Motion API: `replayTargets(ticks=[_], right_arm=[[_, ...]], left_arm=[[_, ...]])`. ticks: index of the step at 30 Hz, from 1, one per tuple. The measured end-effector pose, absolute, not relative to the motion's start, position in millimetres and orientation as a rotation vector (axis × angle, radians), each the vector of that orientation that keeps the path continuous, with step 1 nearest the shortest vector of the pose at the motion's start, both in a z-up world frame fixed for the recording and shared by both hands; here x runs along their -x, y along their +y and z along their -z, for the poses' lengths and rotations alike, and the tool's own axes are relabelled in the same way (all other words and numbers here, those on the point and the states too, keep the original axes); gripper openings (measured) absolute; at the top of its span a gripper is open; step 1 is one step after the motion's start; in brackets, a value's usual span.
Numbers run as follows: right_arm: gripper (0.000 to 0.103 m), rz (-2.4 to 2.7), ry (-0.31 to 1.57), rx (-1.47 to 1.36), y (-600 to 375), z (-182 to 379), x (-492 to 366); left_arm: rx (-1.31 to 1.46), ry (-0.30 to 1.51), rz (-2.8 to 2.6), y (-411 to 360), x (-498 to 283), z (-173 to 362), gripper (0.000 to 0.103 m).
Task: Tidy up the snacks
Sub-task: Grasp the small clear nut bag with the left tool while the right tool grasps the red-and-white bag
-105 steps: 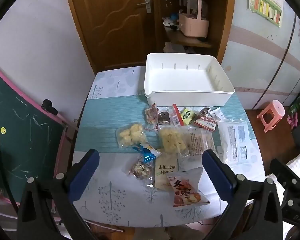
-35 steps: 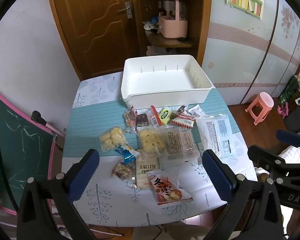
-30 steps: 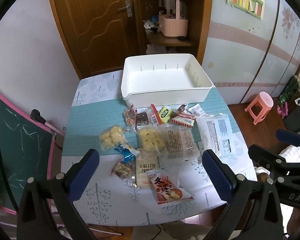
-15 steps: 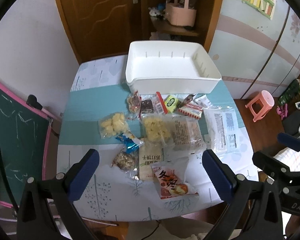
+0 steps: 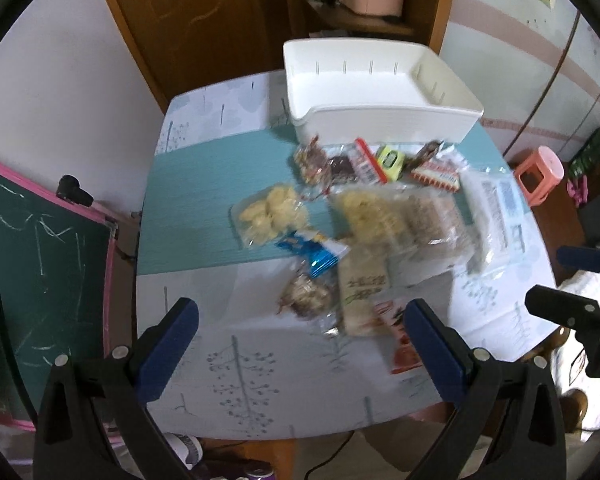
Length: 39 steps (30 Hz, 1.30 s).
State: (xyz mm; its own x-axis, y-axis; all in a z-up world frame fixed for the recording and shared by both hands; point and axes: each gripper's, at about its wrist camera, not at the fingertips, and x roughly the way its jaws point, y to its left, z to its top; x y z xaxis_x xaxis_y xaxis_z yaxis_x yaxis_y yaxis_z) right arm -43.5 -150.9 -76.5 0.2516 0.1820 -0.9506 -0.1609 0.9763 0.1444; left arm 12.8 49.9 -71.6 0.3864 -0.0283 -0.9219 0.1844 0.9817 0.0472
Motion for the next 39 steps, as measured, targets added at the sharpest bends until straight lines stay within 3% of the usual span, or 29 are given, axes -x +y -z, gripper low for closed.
replayTargets(ticks=[13, 19, 25, 26, 27, 31, 36, 39], right_arm=[[0.083, -0.345, 1.484, 0.069, -100.6, 176.2, 39.3], [0.070, -0.308, 1.547, -0.015, -102.2, 210.8, 34.6], [0.067, -0.297, 1.521, -0.045, -101.1, 220.1, 41.7], [0.065, -0.296, 1.514, -0.045, -100.3, 221.3, 42.2], [0.053, -0.301, 1.502, -0.051, -99.8, 221.0, 43.8], [0.041, -0.263, 1.491, -0.063, -101.1, 220.3, 44.3], [0.040, -0.203, 1.480, -0.041, -114.2, 213.5, 48.9], [0.040, -0.196, 1.471, -0.033, -118.9, 209.3, 51.3]], left_arm=[[-0.099, 1.328, 0.231, 87.9, -37.2, 146.5, 0.102], [0.008, 1.424, 0.269, 89.9, -56.7, 186.1, 0.098], [0.076, 1.476, 0.339, 82.6, -70.6, 211.2, 0.091], [0.084, 1.487, 0.344, 81.6, -73.0, 215.8, 0.089], [0.089, 1.494, 0.347, 79.5, -75.9, 217.5, 0.087], [0.093, 1.518, 0.359, 74.4, -82.6, 227.6, 0.074], [0.093, 1.550, 0.349, 69.0, -85.2, 240.6, 0.047], [0.142, 1.544, 0.333, 72.6, -85.5, 245.1, 0.045]])
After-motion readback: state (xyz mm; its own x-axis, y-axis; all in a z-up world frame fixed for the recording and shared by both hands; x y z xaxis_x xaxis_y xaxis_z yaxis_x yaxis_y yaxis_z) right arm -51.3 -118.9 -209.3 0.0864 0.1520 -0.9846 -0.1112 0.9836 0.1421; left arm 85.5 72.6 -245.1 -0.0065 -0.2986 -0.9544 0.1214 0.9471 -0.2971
